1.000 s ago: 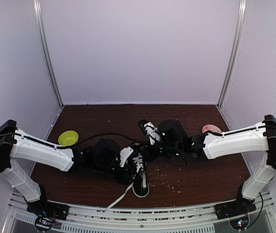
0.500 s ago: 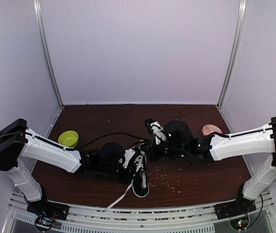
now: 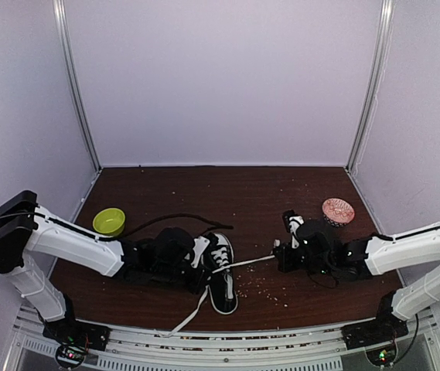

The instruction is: Tie the shoes

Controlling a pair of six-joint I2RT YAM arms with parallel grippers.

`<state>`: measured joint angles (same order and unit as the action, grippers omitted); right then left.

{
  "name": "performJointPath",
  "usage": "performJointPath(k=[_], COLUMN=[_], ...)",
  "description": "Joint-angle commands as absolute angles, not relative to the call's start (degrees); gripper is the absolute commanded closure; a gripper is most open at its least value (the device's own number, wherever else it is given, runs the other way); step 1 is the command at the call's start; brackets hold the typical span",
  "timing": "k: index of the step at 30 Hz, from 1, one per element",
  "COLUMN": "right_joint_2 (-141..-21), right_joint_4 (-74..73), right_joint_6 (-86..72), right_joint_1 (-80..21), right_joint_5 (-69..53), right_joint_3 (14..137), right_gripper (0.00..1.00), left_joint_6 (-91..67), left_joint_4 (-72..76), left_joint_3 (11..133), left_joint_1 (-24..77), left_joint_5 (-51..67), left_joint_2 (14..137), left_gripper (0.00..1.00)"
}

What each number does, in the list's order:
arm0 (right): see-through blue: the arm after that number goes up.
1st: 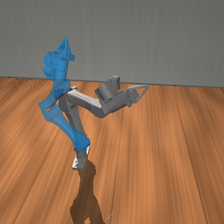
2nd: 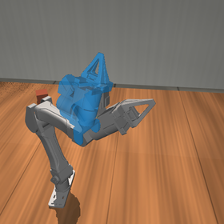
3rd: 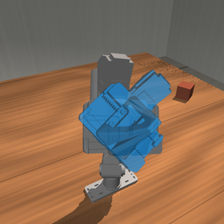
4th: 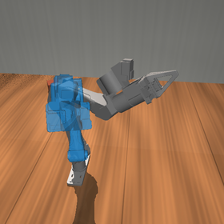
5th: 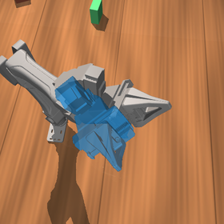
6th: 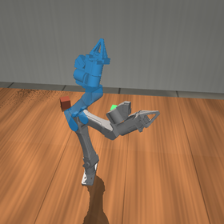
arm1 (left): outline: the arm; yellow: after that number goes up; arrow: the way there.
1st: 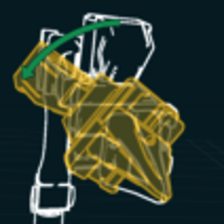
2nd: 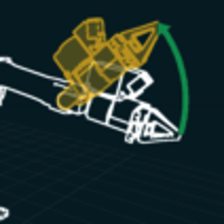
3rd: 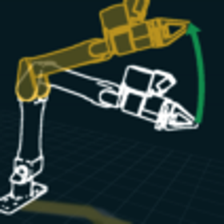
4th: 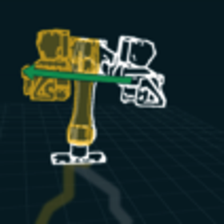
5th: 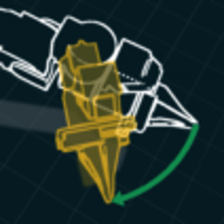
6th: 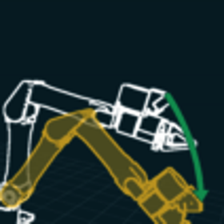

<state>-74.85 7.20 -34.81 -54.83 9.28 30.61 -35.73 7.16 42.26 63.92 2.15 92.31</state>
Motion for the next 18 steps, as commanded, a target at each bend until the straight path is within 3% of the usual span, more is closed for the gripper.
performJointPath(k=[1,13,18], right_joint_2=[-73.2,-69.25,-72.27], right_joint_4=[9.01,9.11,9.75], right_joint_6=[-41.39,-40.77,-36.69], right_joint_1=[-53.62,-53.66,-53.6], right_joint_5=[13.24,11.35,9.22], right_joint_3=[24.03,22.85,30.81], right_gripper=[1.0,1.0,1.0], left_joint_6=[-37.35,-36.06,-34.5], left_joint_4=[10.18,9.19,9.9], left_joint_3=[40.24,40.37,40.92], left_joint_1=[64.16,64.16,64.16], left_joint_5=[2.13,1.14,1.42], left_joint_2=[92.71,91.41,88.88], left_gripper=[1.0,1.0,1.0])
